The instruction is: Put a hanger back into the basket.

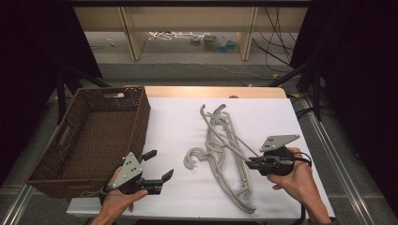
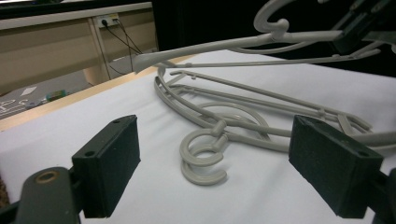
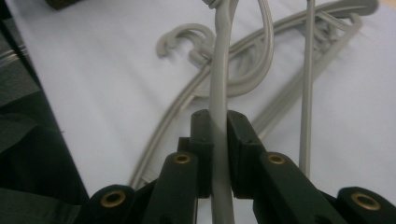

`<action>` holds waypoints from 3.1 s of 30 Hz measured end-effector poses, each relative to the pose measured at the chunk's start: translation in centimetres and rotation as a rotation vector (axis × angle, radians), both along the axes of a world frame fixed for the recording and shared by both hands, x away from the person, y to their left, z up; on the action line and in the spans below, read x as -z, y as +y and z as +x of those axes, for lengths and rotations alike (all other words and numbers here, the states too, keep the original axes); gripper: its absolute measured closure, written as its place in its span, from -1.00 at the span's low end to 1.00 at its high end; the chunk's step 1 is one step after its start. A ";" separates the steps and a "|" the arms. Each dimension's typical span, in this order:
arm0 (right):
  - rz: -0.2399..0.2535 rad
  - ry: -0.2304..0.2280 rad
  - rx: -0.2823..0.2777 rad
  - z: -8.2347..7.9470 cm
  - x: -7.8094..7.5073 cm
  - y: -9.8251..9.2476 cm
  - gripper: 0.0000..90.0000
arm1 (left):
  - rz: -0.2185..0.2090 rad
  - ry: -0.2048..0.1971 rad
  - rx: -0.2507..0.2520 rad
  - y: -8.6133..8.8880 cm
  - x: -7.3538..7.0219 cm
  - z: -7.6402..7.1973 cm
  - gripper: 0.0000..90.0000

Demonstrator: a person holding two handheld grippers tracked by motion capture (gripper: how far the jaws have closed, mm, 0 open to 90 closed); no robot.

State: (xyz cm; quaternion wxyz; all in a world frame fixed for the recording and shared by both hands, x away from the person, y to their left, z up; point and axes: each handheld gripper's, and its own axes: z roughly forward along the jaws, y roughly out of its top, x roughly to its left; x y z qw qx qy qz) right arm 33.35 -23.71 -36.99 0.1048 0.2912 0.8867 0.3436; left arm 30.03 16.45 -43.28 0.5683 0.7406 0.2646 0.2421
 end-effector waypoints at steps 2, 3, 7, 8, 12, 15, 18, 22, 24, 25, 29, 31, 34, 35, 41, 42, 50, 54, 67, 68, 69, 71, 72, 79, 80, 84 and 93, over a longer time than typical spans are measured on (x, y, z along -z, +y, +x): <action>0.011 0.011 -0.024 -0.1 0.1 0.4 0.84 | 0.017 0.000 0.006 -0.3 0.0 0.0 -0.64; 0.024 0.003 -0.033 -0.2 0.2 0.6 0.84 | 0.025 0.000 0.011 -0.4 0.1 0.0 -0.64; 0.039 0.016 -0.059 -0.5 0.4 1.2 0.84 | 0.042 -0.002 0.028 -0.8 0.1 0.0 -0.64; 0.034 0.030 -0.074 -0.6 0.4 1.3 0.84 | 0.038 -0.011 0.034 -0.9 0.2 0.1 -0.64; 0.046 0.036 -0.094 -0.8 0.8 1.8 0.84 | 0.065 -0.008 0.048 -1.2 0.1 0.5 -0.64; 0.040 0.044 -0.118 -0.9 0.7 2.1 0.84 | 0.071 -0.014 0.058 -1.6 -0.2 1.0 -0.64; 0.042 0.053 -0.138 -1.1 0.6 2.4 0.84 | 0.095 -0.030 0.079 -2.2 -0.4 1.6 -0.64; 0.038 0.040 -0.147 -1.3 0.6 2.8 0.84 | 0.134 -0.049 0.099 -3.2 -0.6 2.4 -0.63; 0.039 0.049 -0.156 -1.3 0.6 2.9 0.84 | 0.162 -0.061 0.106 -3.6 -0.5 2.9 -0.63; 0.037 0.049 -0.165 -1.3 0.6 2.9 0.84 | 0.177 -0.071 0.107 -3.8 -0.5 3.1 -0.63; 0.032 0.054 -0.178 -1.5 0.5 3.1 0.84 | 0.215 -0.082 0.120 -4.6 -0.2 4.1 -0.61; 0.034 0.050 -0.196 -1.5 0.5 3.2 0.84 | 0.232 -0.099 0.129 -5.1 -0.1 4.5 -0.57; 0.037 0.049 -0.205 -1.6 0.4 3.3 0.84 | 0.279 -0.136 0.154 -5.5 -0.1 4.8 -0.55; 0.032 0.049 -0.208 -1.6 0.4 3.3 0.84 | 0.280 -0.134 0.157 -5.6 0.0 4.8 -0.53; 0.036 0.063 -0.233 -1.8 0.3 3.4 0.84 | 0.353 -0.167 0.220 -6.3 -0.3 5.2 -0.46; 0.032 0.060 -0.235 -1.8 0.3 3.5 0.84 | 0.360 -0.181 0.230 -6.4 -0.3 5.3 -0.44; 0.034 0.068 -0.273 -1.8 0.3 3.7 0.84 | 0.416 -0.217 0.322 -6.8 -0.6 5.9 -0.12; 0.037 0.071 -0.291 -1.8 0.5 3.8 0.83 | 0.455 -0.224 0.379 -6.7 -0.9 5.7 0.19; 0.076 0.061 -0.334 -1.2 0.3 2.7 0.78 | 0.661 -0.390 0.490 -7.2 -1.1 4.4 0.66; 0.086 0.051 -0.324 -1.1 0.2 2.5 0.76 | 0.661 -0.392 0.494 -7.3 -1.1 4.4 0.68; 0.093 0.043 -0.324 -1.0 0.2 2.3 0.74 | 0.661 -0.398 0.492 -7.3 -1.1 4.3 0.69; 0.105 0.016 -0.307 -0.8 0.0 2.0 0.68 | 0.670 -0.405 0.497 -7.4 -1.2 4.3 0.72; 0.107 -0.005 -0.284 -0.7 -0.1 1.9 0.64 | 0.668 -0.402 0.500 -7.4 -1.3 4.2 0.73; 0.162 -0.106 -0.139 -0.2 -1.4 0.9 0.09 | 0.635 -0.309 0.453 -7.1 -2.2 4.3 0.76; 0.162 -0.135 -0.107 -0.2 -1.7 0.7 -0.02 | 0.644 -0.296 0.435 -7.1 -2.3 4.3 0.76; 0.228 -0.197 0.020 -0.2 -2.9 -0.1 -0.25 | 0.618 -0.205 0.376 -7.0 -2.6 4.7 0.76; 0.242 -0.273 0.146 -0.9 -3.6 -0.3 -0.43 | 0.504 -0.034 0.264 -5.7 -3.4 5.9 0.76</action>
